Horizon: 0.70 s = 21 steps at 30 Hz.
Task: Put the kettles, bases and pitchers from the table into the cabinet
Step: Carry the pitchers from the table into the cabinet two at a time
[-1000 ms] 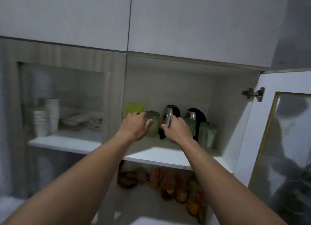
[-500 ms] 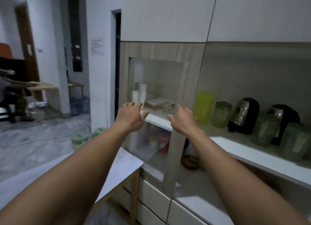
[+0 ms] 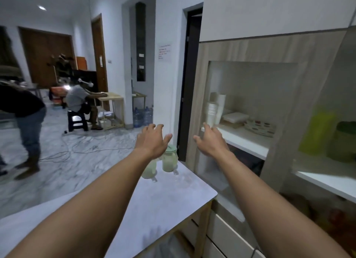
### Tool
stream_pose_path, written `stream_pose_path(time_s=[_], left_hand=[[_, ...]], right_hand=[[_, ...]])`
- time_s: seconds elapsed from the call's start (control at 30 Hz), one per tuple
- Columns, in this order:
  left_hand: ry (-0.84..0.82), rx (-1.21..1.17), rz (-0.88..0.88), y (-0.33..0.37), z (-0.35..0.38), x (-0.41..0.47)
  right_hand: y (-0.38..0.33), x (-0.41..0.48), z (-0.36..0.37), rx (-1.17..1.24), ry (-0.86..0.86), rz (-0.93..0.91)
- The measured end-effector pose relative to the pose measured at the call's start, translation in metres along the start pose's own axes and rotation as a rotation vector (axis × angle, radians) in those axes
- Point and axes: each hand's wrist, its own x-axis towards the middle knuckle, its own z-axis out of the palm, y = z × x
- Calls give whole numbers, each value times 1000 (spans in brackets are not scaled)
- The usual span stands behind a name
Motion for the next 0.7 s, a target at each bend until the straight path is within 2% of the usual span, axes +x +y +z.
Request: stream_pose_path(time_s=[0.23, 0.47, 0.7], left_hand=[[-27, -82, -58, -56, 47, 28], [-105, -166, -144, -95, 125, 66], [-23, -343, -292, -126, 217, 109]], right_hand=[[-20, 45, 68, 11, -52, 16], [1, 115, 153, 23, -138, 23], [41, 194, 239, 57, -204, 17]])
